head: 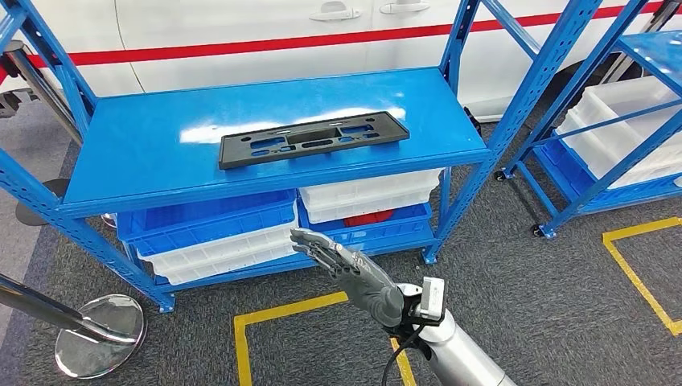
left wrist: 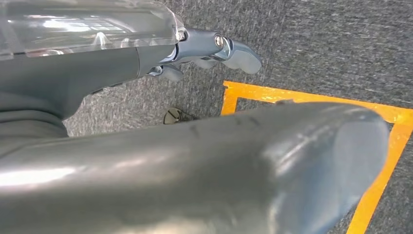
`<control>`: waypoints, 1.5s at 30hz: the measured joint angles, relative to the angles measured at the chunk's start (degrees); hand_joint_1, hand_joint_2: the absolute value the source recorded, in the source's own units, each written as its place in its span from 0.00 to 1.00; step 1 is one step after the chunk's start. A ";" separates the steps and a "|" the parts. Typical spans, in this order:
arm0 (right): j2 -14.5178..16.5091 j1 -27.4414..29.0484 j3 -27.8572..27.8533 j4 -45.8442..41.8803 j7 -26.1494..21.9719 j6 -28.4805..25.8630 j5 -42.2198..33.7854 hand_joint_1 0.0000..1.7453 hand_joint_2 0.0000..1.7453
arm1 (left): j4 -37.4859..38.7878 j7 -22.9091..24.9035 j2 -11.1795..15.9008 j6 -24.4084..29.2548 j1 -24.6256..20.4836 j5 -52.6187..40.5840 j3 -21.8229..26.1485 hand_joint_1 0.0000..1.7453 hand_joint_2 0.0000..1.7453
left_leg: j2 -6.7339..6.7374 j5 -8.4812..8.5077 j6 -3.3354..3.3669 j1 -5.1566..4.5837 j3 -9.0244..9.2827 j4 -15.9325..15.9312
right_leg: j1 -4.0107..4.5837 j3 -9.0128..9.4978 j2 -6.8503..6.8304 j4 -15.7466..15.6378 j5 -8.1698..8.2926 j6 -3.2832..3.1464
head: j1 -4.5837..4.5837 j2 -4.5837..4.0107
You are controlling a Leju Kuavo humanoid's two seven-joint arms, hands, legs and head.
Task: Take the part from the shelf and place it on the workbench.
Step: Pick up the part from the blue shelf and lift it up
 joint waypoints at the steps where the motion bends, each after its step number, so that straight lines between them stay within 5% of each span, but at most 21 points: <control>1: 0.00 0.02 0.02 0.10 0.04 -0.02 0.00 0.00 0.00 | 0.00 0.00 0.00 0.00 0.02 0.02 0.09 0.00 0.00 | -0.02 -0.03 0.04 -0.11 0.04 0.00 | 0.01 -0.51 0.00 0.63 0.50 -0.14 | 0.00 0.00; 2: 0.00 0.03 0.03 0.18 0.08 -0.03 0.00 0.00 0.00 | 0.00 0.00 0.00 -0.01 0.02 0.03 0.19 0.00 0.00 | -0.06 -0.06 0.05 -0.20 0.12 0.01 | 0.07 0.13 0.01 -1.04 2.03 -0.39 | 0.00 0.00; 5: 0.00 -0.03 0.05 0.25 0.07 -0.28 -0.01 0.00 0.00 | 0.00 -0.04 -0.02 -0.11 0.01 0.13 0.36 0.00 0.00 | -0.18 -0.23 -0.11 -0.37 0.40 0.00 | 0.74 5.57 -0.01 -12.73 7.43 -1.66 | -0.01 0.00; 7: -0.02 0.01 0.05 0.25 -0.05 -0.61 -0.01 0.00 0.00 | 0.00 -0.12 -0.04 -0.22 0.04 0.26 0.40 0.00 0.00 | -0.17 -0.32 -0.58 -0.38 0.33 -0.05 | 1.23 7.08 -0.01 -16.19 8.08 -2.18 | -0.01 0.00; 11: -0.04 0.24 0.06 0.26 -0.57 -0.90 0.00 0.00 0.00 | 0.00 -0.28 0.00 -0.33 0.03 0.37 0.45 0.00 0.00 | 0.01 -1.55 -1.69 -0.41 -0.17 1.39 | 0.85 8.02 -0.06 -17.87 8.52 -2.93 | -0.02 0.00; 14: 0.01 0.53 0.19 0.31 -0.74 -0.96 0.14 0.00 0.00 | 0.00 -0.43 0.02 -0.42 0.11 0.47 0.46 0.00 0.00 | 0.09 -6.35 -2.12 -0.22 -5.12 11.59 | 0.88 8.75 -0.36 -18.40 8.31 -3.52 | -0.03 0.00; 16: 0.14 0.76 0.26 0.36 -0.74 -0.96 0.28 0.00 0.00 | 0.00 -0.53 0.03 -0.46 0.24 0.58 0.47 0.00 0.00 | 0.12 -6.99 -2.39 -0.06 -7.66 15.81 | 0.93 8.97 -0.36 -18.24 7.95 -3.50 | -0.03 0.00; 17: 0.22 0.80 0.27 0.36 -0.74 -0.96 0.32 0.00 0.00 | 0.00 -0.59 0.04 -0.45 0.27 0.65 0.48 0.00 0.00 | 0.14 -5.59 -2.50 0.01 -7.32 14.61 | 0.88 9.17 -0.32 -18.08 7.69 -3.38 | -0.03 0.00; 20: 0.34 0.80 0.27 0.36 -0.73 -0.95 0.42 0.00 0.00 | 0.01 -0.74 0.08 -0.38 0.26 0.79 0.49 0.00 0.00 | 0.27 -0.14 -2.54 0.12 -2.25 3.74 | 0.73 9.83 -0.24 -17.19 6.46 -2.63 | -0.03 0.00; 22: 0.37 0.79 0.27 0.32 -0.69 -0.93 0.52 0.00 0.00 | 0.02 -0.76 0.07 -0.34 0.26 0.78 0.50 0.00 0.00 | 0.18 0.21 -1.89 0.03 -0.75 0.63 | 0.91 9.87 -0.18 -16.66 5.93 -2.04 | -0.02 0.00; 26: 0.39 0.82 0.27 -0.30 -0.70 -0.90 0.59 0.00 0.00 | 0.02 -0.78 0.09 -0.29 0.26 0.61 0.50 0.00 0.00 | 0.02 -0.36 -0.36 0.03 -0.02 0.33 | 0.79 9.18 -0.06 -14.45 5.00 -1.05 | -0.02 0.00; 29: 0.37 0.88 0.27 -0.90 -0.79 -0.90 0.59 0.00 0.00 | 0.02 -0.81 0.15 -0.26 0.17 0.48 0.50 0.00 0.00 | 0.05 -1.04 0.31 -0.08 0.86 0.22 | 0.48 3.29 -0.05 -4.29 0.91 -0.35 | -0.02 0.00; 31: 0.37 1.06 0.27 -0.96 -0.79 -0.90 0.59 0.00 0.00 | 0.02 -0.81 0.17 -0.25 0.20 0.48 0.50 0.00 0.00 | -0.01 -1.66 0.42 -0.26 1.54 0.22 | 0.44 -0.70 -0.04 0.76 0.08 -0.38 | -0.02 0.00; 33: 0.36 1.11 0.27 -1.14 -0.79 -0.90 0.59 0.00 0.00 | 0.02 -0.81 0.15 -0.26 0.24 0.47 0.50 0.00 0.00 | -0.15 -2.43 0.36 -0.38 2.63 0.20 | 0.66 -0.62 -0.02 -2.57 3.89 -1.03 | -0.02 0.00; 34: 0.35 1.10 0.27 -1.32 -0.79 -0.90 0.59 0.00 0.00 | 0.03 -0.81 0.10 -0.26 0.24 0.47 0.50 0.00 0.00 | -0.21 -2.86 0.28 -0.40 3.15 0.14 | 0.96 0.76 -0.02 -6.82 6.92 -1.56 | -0.02 0.00; 36: 0.33 1.05 0.26 -1.62 -0.77 -0.90 0.58 0.00 0.00 | 0.08 -0.80 -0.09 -0.26 0.19 0.46 0.50 0.00 0.00 | -0.31 -3.52 -0.07 -0.35 3.95 -0.11 | 1.74 3.25 -0.01 -13.93 10.22 -2.58 | -0.01 0.00; 38: 0.27 1.03 0.25 -1.87 -0.72 -0.91 0.59 0.00 0.00 | 0.12 -0.78 -0.23 -0.26 0.15 0.45 0.50 0.00 0.00 | -0.32 -3.51 -0.71 -0.29 4.43 -0.60 | 2.21 4.08 0.03 -16.38 10.35 -3.38 | 0.00 0.00; 41: 0.27 1.07 0.25 -2.33 -0.61 -1.17 0.66 0.00 0.00 | 0.11 -0.78 -0.23 -0.20 0.15 0.42 0.50 0.00 0.00 | -0.09 -3.24 -1.51 -0.45 4.78 0.91 | 1.78 6.28 0.09 -18.23 10.54 -4.00 | -0.01 0.00; 45: 0.27 1.41 0.17 -3.34 -1.05 -2.18 0.84 0.00 0.00 | 0.11 -0.83 -0.22 -0.24 0.08 0.18 0.48 0.00 0.00 | 0.07 -7.54 -2.19 -0.24 -2.63 12.92 | 1.50 8.69 -0.04 -19.01 9.26 -4.31 | -0.02 0.00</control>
